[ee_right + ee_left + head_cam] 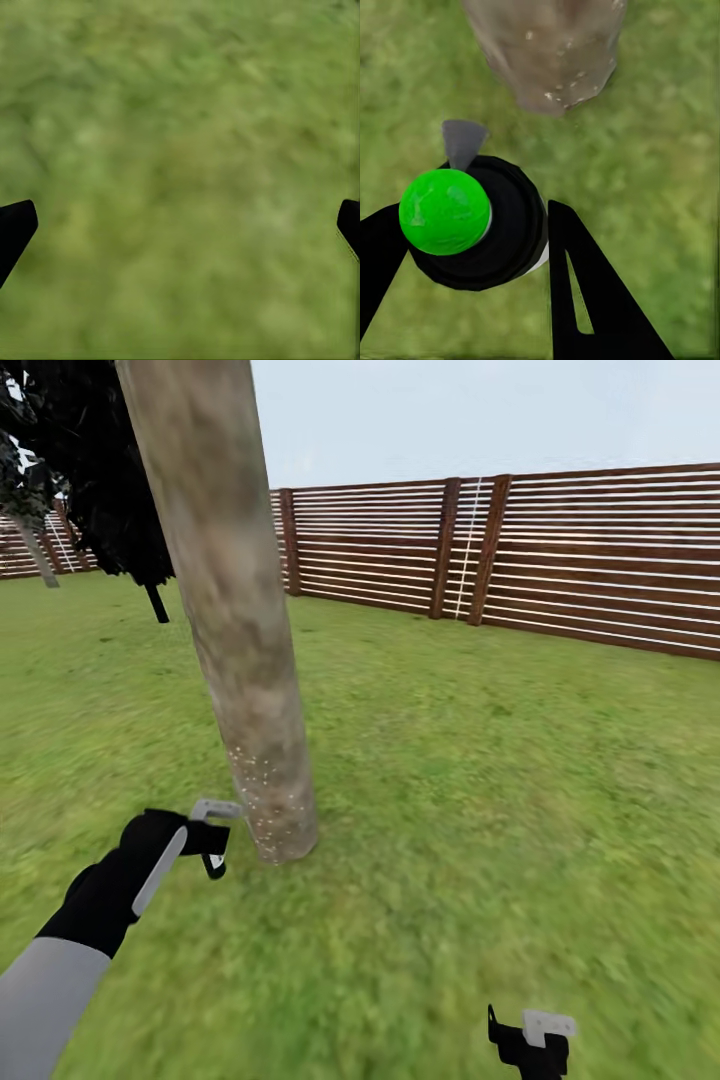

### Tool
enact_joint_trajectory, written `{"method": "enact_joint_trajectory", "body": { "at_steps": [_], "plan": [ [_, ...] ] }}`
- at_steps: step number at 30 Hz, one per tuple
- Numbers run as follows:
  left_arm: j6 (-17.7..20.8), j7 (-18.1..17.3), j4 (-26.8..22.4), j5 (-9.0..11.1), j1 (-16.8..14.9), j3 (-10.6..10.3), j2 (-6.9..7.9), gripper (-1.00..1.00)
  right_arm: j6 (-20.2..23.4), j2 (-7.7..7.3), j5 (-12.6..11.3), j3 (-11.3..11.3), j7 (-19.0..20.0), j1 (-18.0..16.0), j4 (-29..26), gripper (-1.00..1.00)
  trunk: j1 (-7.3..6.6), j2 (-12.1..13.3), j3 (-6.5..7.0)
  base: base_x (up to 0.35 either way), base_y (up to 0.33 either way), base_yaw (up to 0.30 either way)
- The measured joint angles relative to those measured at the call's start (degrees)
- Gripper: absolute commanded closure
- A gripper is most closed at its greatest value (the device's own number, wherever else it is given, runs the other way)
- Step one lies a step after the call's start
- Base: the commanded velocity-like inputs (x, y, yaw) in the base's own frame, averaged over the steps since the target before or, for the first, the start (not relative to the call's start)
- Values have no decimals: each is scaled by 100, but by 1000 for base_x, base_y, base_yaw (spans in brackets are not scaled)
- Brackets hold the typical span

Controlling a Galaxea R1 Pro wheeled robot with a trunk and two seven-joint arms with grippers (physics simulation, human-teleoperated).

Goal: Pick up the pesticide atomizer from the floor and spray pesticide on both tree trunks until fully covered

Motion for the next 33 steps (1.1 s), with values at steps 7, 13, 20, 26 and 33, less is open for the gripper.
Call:
{"method": "enact_joint_trajectory", "body": {
  "at_steps": [7,13,20,26,33],
  "plan": [
    [-103,10,130,-6,12,6,-23,100,0,-6,0,0,-1,0,0,-100,0,0,14,92,-272,42],
    [-131,14,142,-12,10,9,-19,100,0,-6,2,0,0,0,-1,-100,0,0,14,135,-272,0],
    [-137,19,247,-23,15,9,-16,100,0,-1,2,2,0,0,0,-100,0,0,14,18,-273,71],
    [-288,96,471,-13,11,9,-14,100,0,0,0,0,-1,0,-1,-100,0,0,14,0,-273,266],
    [-299,135,476,-6,11,10,-14,100,0,0,1,0,0,0,-2,-100,0,0,14,9,-273,267]
  ]
}}
